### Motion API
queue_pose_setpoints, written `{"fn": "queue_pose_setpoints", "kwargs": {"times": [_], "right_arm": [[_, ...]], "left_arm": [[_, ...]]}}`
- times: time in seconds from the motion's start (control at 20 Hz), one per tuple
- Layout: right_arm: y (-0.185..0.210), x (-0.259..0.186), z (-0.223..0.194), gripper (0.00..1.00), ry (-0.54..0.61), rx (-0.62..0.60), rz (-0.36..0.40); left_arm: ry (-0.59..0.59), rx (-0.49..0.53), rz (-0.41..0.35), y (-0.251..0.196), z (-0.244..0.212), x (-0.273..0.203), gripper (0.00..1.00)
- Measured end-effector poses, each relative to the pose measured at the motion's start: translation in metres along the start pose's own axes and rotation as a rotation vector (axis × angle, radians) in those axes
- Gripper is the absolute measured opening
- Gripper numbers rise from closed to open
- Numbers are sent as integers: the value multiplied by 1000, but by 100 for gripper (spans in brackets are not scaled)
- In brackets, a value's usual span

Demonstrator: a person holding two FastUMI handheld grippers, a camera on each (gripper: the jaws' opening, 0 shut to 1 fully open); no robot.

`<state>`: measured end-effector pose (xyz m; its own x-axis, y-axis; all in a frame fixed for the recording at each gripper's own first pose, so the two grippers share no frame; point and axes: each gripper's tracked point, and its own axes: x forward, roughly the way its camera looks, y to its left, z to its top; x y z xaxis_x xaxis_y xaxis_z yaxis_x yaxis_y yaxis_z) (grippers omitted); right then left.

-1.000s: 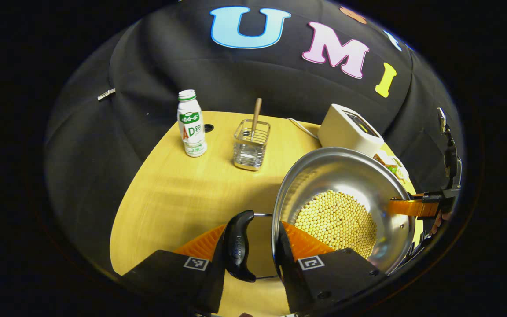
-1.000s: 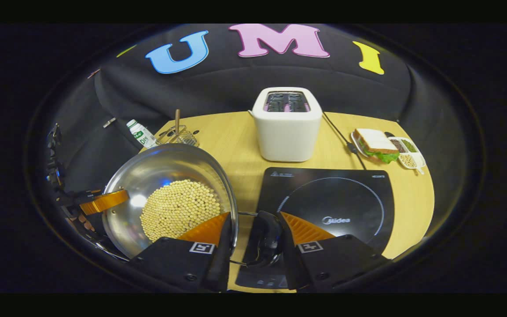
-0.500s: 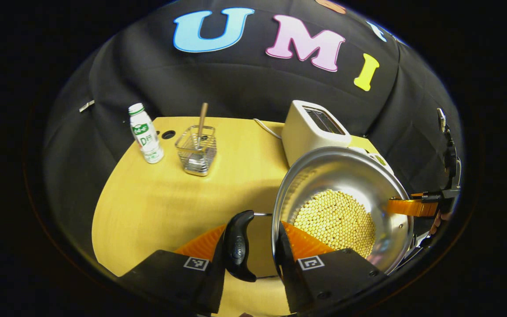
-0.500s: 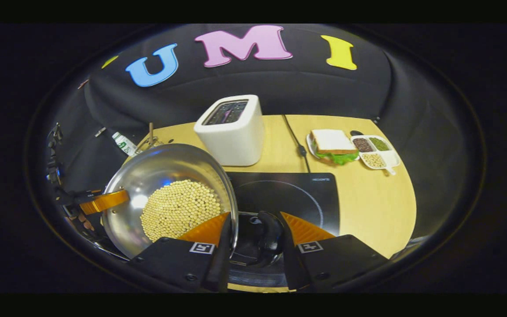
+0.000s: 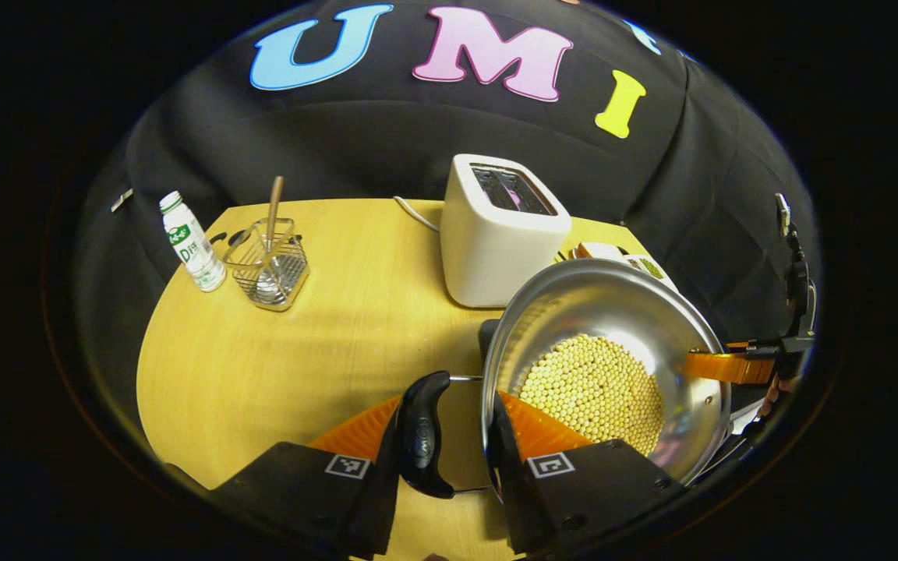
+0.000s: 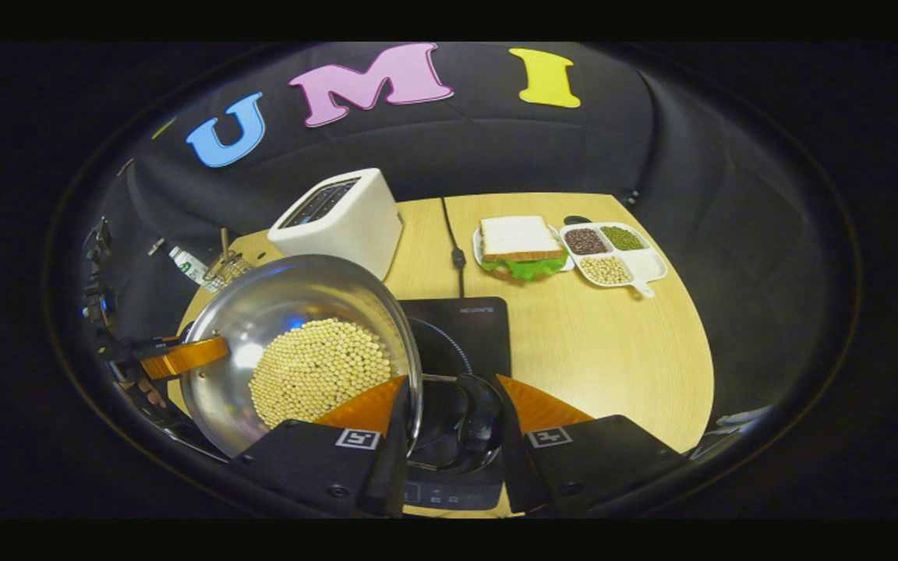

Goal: First push the handle of the pot to place it horizontally, then grasp the pot with both hands and set it on the induction cooktop.

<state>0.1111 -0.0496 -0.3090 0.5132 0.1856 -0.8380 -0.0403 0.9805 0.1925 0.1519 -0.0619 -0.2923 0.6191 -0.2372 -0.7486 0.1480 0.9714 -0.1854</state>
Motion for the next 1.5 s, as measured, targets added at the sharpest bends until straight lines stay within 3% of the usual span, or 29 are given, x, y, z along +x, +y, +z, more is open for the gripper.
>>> {"fn": "queue_pose_setpoints", "kwargs": {"times": [0.5,0.95,1.5], "right_arm": [[-34,22,-9,53,30,14,-1],[-31,30,-11,53,17,2,6],[-32,30,-12,54,5,30,5]], "left_arm": [[27,-3,0,-25,-7,30,59],[20,-48,-6,-18,-14,34,58],[25,-32,-11,-20,-13,33,59]]}}
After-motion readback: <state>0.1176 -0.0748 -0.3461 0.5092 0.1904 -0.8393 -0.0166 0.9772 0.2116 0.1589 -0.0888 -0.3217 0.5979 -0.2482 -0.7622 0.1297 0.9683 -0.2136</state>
